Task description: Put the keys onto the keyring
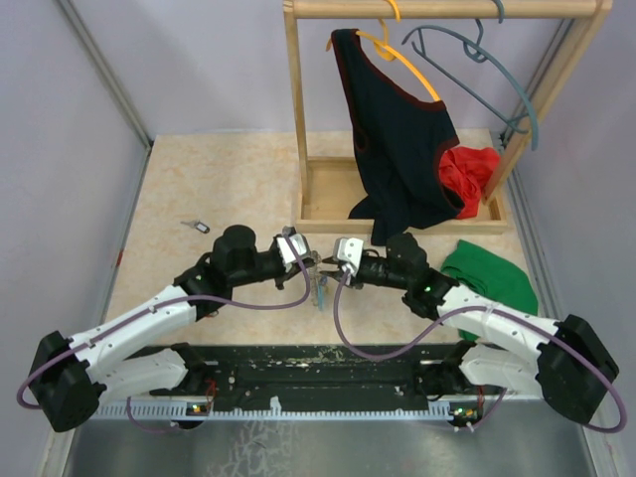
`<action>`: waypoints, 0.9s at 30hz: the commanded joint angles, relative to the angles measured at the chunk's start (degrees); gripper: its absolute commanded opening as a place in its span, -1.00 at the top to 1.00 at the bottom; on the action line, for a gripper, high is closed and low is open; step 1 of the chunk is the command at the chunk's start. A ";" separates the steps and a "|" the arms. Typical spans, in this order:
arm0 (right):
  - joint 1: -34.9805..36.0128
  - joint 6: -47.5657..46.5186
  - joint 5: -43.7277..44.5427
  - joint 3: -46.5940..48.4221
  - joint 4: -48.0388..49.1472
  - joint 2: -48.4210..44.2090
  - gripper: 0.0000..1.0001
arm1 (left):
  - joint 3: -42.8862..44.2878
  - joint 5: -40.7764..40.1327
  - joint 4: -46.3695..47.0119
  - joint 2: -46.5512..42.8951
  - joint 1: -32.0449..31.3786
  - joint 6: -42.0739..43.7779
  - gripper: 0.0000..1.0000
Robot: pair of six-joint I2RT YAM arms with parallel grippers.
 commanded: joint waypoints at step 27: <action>2.52 -3.34 5.49 3.43 6.85 4.06 0.51 | 2.69 -0.35 0.22 -0.72 -0.67 -1.12 0.99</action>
